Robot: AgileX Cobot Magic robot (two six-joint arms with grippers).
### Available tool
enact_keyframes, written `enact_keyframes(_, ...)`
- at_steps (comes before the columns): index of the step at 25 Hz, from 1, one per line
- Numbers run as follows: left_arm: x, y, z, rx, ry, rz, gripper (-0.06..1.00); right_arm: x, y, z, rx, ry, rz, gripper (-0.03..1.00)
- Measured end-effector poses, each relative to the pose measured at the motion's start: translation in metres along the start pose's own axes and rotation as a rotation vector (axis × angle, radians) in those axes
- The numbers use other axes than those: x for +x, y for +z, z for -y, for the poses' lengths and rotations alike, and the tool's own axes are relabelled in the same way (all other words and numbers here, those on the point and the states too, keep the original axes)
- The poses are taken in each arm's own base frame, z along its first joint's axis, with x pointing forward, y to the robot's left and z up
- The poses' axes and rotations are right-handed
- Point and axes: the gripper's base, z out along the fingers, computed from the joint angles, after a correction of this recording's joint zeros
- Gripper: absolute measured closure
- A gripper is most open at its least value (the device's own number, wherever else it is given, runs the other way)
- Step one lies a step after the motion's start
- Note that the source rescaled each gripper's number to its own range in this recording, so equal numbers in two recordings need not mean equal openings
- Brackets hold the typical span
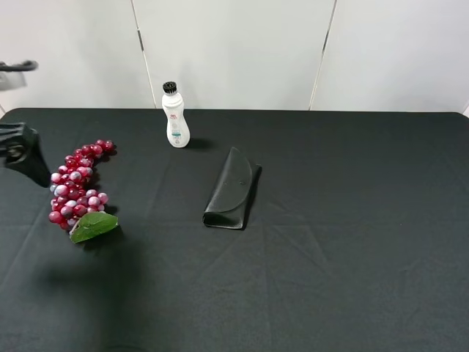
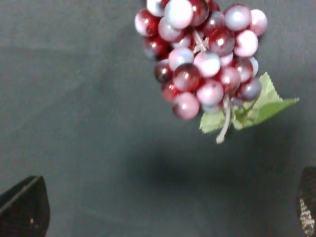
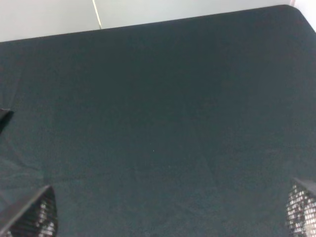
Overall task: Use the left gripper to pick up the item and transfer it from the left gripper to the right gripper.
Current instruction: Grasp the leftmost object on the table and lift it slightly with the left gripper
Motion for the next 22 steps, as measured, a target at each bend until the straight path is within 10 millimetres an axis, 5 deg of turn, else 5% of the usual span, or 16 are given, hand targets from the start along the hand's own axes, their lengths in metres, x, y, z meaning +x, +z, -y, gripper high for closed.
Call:
enact_keyframes(12, -0.019, 0.07, 0.032, -0.035, -0.063, -0.087, -0.06, 0.0, 0.0, 0.0, 0.0, 0.0, 0.0, -0.03)
enact_keyframes(22, -0.025, 0.108, 0.042, -0.051, -0.103, -0.095, -0.06, 0.0, 0.0, 0.0, 0.0, 0.0, 0.0, -0.03)
